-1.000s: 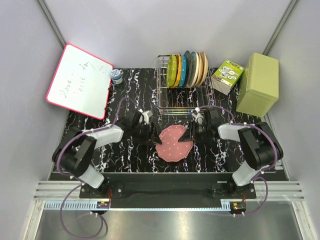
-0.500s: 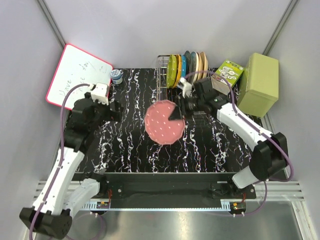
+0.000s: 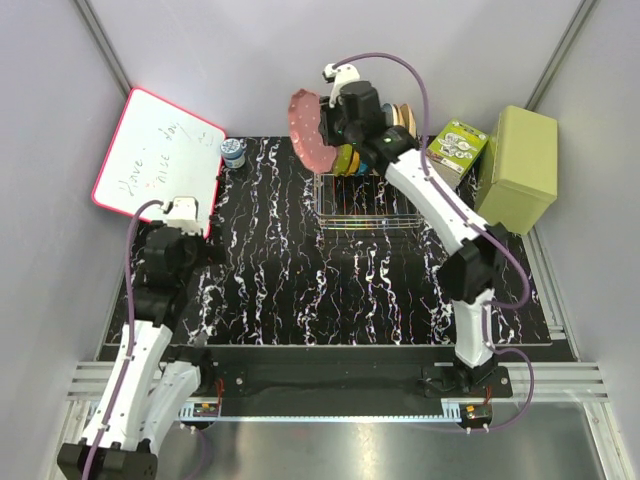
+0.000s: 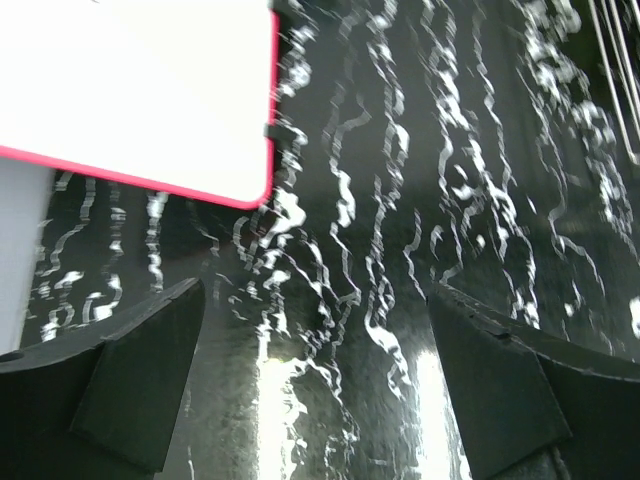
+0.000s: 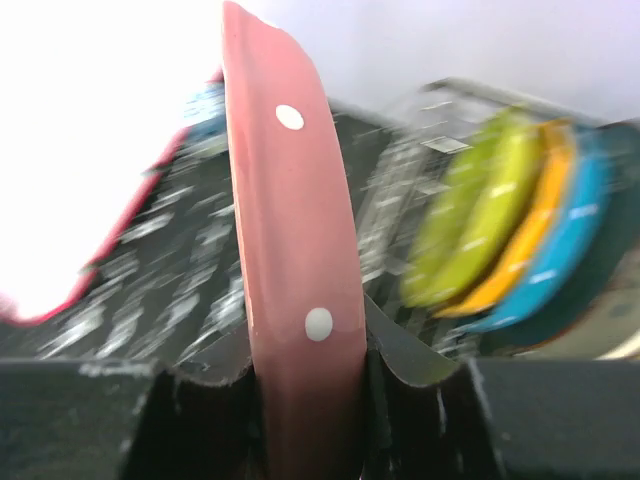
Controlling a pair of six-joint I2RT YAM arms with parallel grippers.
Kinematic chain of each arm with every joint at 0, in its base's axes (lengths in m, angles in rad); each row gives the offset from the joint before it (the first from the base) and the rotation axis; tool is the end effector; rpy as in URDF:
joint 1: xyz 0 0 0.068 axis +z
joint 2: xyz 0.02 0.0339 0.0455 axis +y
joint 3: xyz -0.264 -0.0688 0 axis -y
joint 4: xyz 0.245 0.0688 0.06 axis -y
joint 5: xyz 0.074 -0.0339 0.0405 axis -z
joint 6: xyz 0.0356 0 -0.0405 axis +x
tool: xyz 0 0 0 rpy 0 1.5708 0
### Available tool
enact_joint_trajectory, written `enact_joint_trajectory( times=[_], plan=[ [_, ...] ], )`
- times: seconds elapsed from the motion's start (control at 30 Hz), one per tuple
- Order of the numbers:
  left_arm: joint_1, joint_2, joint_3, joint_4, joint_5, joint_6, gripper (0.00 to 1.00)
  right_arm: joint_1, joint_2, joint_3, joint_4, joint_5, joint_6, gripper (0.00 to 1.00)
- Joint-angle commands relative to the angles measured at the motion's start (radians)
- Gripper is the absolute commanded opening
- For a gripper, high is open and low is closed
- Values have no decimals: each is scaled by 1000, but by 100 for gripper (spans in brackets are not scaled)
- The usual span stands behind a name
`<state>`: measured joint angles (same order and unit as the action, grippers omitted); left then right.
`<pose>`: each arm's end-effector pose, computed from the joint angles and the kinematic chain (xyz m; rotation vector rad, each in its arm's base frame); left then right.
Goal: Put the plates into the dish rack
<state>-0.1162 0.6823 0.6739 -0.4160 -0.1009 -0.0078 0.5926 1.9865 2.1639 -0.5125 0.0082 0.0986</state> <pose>0.1596 -0.0150 0.2929 0.0431 1.9925 0.0207 0.3823 0.2571 0.4213 -0.4670 1.8753 0.4578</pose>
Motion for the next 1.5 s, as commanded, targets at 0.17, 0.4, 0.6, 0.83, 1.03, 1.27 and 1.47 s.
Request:
enact_joint_trajectory(
  times=[0.17,0.4,0.6,0.83,1.03,1.27,1.47],
  plan=[
    [32,-38,-16,106,-105,-75,99,96,215,215,449,692,-305,0],
    [32,-40,-34,123,-71,-64,99,121,310,197,810,809,-540,0],
    [32,-38,-34,120,-60,-63,99,121,359,183,907,831,-605,0],
    [32,-38,-33,117,-54,-63,99,119,409,201,921,848,-585,0],
    [32,-35,-36,117,-59,-58,99,101,443,229,898,846,-566,0],
    [32,-15,-40,120,-49,-57,99,64,466,267,804,825,-496,0],
    [32,2,-46,131,-51,-50,99,49,494,298,735,814,-447,0]
  ],
)
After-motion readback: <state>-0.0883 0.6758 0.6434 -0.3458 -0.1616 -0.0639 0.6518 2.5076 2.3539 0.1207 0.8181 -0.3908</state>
